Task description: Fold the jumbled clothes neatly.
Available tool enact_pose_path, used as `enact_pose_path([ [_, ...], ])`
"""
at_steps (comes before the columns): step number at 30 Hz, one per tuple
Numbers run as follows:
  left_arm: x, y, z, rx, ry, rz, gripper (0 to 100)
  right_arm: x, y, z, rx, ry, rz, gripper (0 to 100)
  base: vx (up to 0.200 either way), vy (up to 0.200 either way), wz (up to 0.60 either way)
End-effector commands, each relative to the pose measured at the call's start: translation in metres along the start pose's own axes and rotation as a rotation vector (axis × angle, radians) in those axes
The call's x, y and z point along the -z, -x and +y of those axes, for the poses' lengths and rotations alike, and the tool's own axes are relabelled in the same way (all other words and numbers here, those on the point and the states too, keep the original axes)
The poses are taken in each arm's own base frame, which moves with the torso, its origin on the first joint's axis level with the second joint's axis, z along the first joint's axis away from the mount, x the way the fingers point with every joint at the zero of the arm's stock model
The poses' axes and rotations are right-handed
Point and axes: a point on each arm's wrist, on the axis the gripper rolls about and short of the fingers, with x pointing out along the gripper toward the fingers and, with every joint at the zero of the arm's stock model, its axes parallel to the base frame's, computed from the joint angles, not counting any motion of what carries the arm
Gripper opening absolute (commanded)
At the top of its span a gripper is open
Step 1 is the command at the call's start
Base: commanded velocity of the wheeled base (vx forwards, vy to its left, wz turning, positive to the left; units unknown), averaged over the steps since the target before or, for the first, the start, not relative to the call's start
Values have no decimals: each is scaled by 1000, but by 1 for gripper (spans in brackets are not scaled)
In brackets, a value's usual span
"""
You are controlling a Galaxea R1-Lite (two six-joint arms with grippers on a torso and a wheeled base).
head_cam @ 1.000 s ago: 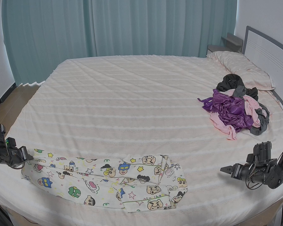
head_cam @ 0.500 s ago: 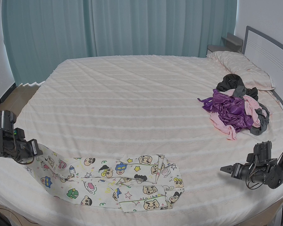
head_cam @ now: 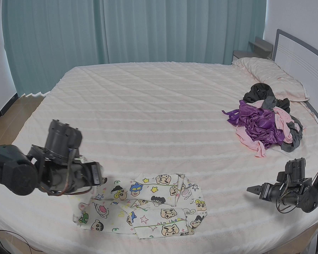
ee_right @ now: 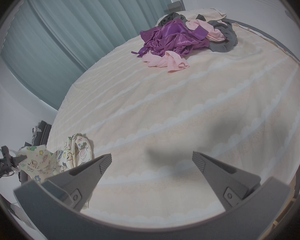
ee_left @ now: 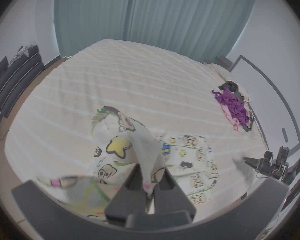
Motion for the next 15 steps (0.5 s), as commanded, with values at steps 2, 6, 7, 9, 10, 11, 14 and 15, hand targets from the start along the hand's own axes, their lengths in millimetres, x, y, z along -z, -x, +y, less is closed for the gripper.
enact_pose_path([
  [2, 27, -36, -92, 41, -47, 25, 0, 3, 2, 5, -16, 18, 6, 100, 0, 0, 0],
  [6, 33, -45, -111, 50, -47, 29, 0, 4, 1, 7, -23, 24, 10, 100, 0, 0, 0],
  [7, 33, -45, -111, 50, -47, 29, 0, 4, 1, 7, -23, 24, 10, 100, 0, 0, 0],
  [9, 35, -49, -130, 75, 10, 23, 0, 4, 1, 7, -20, 26, 10, 100, 0, 0, 0],
  [10, 36, -48, -132, 79, 4, 26, 0, 4, 1, 7, -22, 26, 11, 100, 0, 0, 0],
  [11, 37, -47, -133, 83, 2, 26, 0, 4, 1, 7, -20, 26, 10, 100, 0, 0, 0],
  [14, 46, -38, -144, 121, -25, 36, 0, 4, 1, 7, -18, 25, 14, 100, 0, 0, 0],
  [15, 47, -36, -147, 132, -31, 31, 0, 4, 1, 7, -19, 25, 13, 100, 0, 0, 0],
])
